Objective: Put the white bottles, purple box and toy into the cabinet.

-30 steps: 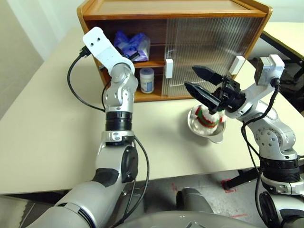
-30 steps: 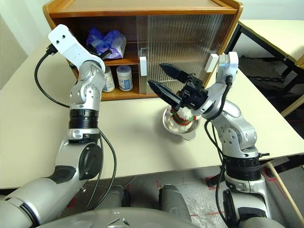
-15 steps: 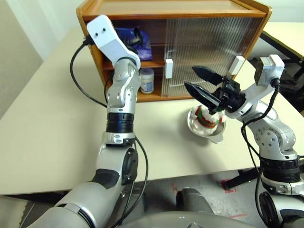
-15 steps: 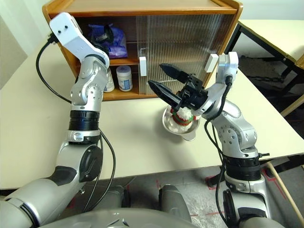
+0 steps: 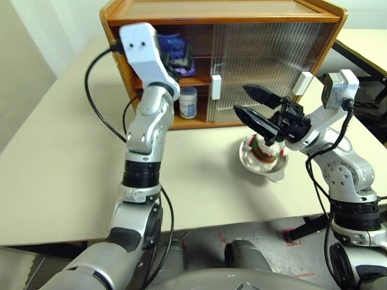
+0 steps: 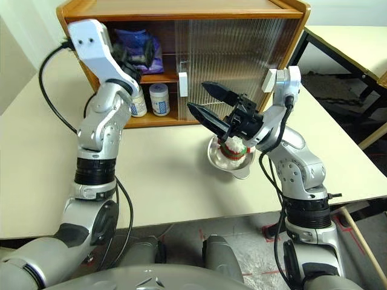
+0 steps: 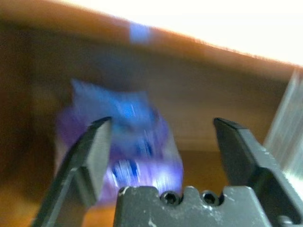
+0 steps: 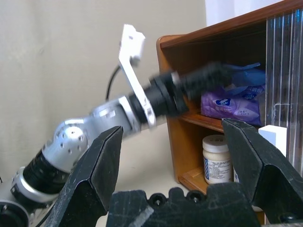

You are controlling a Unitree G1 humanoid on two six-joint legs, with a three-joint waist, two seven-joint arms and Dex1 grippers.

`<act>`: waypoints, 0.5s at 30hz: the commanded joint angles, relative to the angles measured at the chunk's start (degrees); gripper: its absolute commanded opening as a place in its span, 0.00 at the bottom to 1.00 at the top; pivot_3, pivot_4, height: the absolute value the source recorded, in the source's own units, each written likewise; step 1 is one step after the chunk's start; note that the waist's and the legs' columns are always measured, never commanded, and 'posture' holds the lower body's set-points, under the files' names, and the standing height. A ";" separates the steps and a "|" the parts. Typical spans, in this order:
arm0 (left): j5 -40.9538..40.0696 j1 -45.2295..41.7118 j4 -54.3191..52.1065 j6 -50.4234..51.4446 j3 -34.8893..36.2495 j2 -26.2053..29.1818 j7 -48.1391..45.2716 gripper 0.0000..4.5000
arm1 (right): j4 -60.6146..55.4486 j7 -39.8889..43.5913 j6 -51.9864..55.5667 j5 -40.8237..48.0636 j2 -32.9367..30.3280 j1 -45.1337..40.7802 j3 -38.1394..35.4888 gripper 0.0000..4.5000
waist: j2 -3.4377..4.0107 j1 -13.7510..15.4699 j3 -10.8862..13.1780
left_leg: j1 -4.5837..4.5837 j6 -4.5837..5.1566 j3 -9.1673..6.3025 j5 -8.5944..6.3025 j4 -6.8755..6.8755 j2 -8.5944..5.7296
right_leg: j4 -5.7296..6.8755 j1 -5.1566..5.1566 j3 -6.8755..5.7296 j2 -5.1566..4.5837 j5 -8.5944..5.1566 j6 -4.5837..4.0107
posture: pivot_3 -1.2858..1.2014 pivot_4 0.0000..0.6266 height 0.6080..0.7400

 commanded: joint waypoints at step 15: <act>6.66 2.06 1.32 4.24 1.32 -1.23 5.50 0.01 | -0.70 -0.02 -0.82 -0.44 -0.20 0.32 0.07 1.00 | 0.00 -0.07 0.00 | 0.01 -0.01 0.00 -0.01 0.00 0.04 | 0.01 -0.01 0.08 -0.01 0.01 0.02 | 0.53 0.00 1.00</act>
